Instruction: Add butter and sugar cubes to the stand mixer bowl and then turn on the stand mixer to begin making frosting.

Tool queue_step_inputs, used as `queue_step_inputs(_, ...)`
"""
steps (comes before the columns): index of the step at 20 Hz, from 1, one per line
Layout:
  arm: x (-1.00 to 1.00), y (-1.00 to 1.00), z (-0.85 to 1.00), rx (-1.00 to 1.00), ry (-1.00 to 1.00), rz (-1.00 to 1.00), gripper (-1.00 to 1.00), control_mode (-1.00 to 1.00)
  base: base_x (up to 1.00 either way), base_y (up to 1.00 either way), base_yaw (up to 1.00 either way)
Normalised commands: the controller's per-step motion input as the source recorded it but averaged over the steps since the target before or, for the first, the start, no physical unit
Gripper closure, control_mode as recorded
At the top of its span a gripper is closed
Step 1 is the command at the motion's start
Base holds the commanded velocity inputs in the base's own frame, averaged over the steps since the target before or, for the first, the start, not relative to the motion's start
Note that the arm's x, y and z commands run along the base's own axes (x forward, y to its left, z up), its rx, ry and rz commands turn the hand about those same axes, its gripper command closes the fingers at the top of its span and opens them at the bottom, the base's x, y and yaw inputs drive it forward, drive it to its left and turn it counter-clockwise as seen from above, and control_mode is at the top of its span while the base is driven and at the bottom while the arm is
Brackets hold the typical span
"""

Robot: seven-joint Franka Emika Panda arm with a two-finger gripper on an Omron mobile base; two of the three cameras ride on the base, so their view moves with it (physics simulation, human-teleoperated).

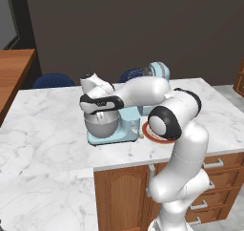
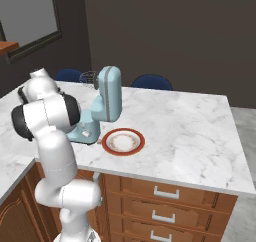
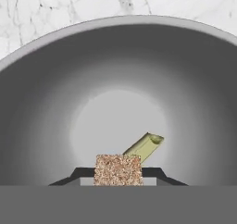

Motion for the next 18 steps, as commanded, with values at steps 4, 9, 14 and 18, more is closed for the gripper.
queue_step_inputs(4,0.16,0.0,-0.2,0.0,0.0,0.0,-1.0,-1.0,0.0,0.0,0.0)
queue_step_inputs(9,-0.19,0.0,0.05,0.03,0.0,0.0,-1.0,-1.0,0.0,0.0,0.0)
queue_step_inputs(14,-0.41,0.0,0.34,0.04,-0.02,0.0,-1.0,-1.0,0.0,0.0,0.0)
queue_step_inputs(18,-0.69,-0.14,0.97,0.14,-0.16,0.0,-1.0,-1.0,0.0,0.0,0.0)
